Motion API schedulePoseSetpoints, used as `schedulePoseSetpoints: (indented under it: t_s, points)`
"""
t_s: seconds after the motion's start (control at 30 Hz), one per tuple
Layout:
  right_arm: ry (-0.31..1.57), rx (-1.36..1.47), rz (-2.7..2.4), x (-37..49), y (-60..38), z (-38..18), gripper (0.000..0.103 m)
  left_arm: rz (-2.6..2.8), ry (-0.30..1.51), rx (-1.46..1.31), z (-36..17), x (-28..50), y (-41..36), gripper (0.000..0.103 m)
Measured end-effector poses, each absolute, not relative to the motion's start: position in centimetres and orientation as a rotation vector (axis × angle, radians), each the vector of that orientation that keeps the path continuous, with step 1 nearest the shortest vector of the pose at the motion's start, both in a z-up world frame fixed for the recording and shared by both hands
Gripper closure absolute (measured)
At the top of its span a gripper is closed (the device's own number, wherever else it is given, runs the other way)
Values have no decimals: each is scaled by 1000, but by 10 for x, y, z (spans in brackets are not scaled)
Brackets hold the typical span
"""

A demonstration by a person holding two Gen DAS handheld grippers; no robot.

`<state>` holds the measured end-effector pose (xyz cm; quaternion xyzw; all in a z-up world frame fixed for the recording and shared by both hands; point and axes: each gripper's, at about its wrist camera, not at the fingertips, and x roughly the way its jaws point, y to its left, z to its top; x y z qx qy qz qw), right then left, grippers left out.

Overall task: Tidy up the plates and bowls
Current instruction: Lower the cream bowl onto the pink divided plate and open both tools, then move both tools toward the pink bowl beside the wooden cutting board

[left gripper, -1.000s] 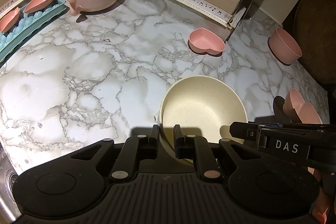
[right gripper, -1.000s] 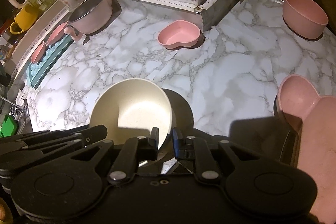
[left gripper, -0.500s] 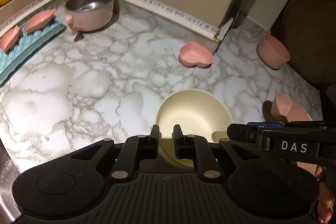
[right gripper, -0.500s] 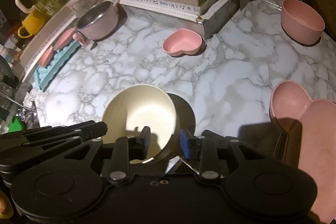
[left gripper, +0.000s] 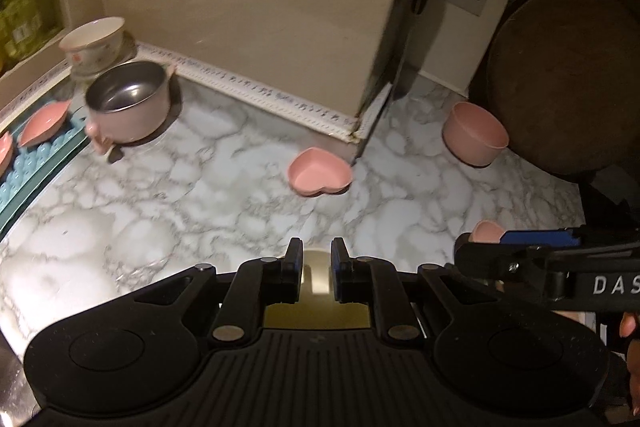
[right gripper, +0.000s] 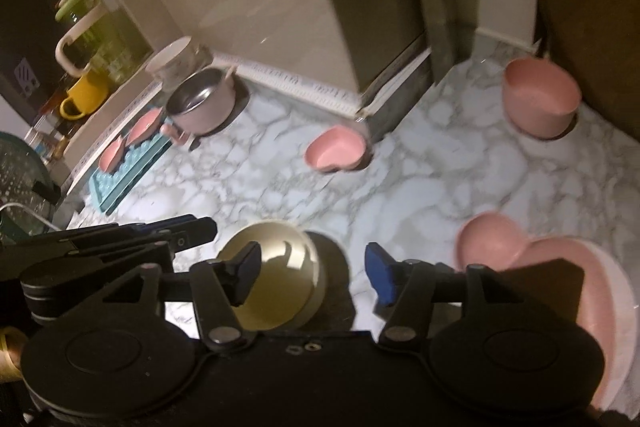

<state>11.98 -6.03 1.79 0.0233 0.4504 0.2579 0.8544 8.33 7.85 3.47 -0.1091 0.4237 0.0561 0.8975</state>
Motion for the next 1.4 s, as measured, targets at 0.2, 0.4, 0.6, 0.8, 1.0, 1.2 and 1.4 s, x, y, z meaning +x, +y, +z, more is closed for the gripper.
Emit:
schedulePoseSetpoints:
  t_s: [0.2,0.4,0.6,0.8,1.0,1.2,1.4]
  points:
    - [911,51,496,131,-84,26,39,59,874,-197,37,107,55,88]
    - [864,56,433,147,-114,30,33,27,859,-191,39,136,30,83]
    - [851,63,369,166,-147,28,30,-11,844,-169,40,163,-1,52]
    - [829,73,309,184,-178,27,23,-37,850,-138,37,198,-32,48]
    - [824,79,243,208,-206,22,22,-38,869,-125,29,239,-56,42]
    - [835,89,188,236,-229,11,19,-42,854,-138,19,277,-68,29]
    - [844,121,176,262,-246,1,17,-27,875,-178,1,315,-70,28]
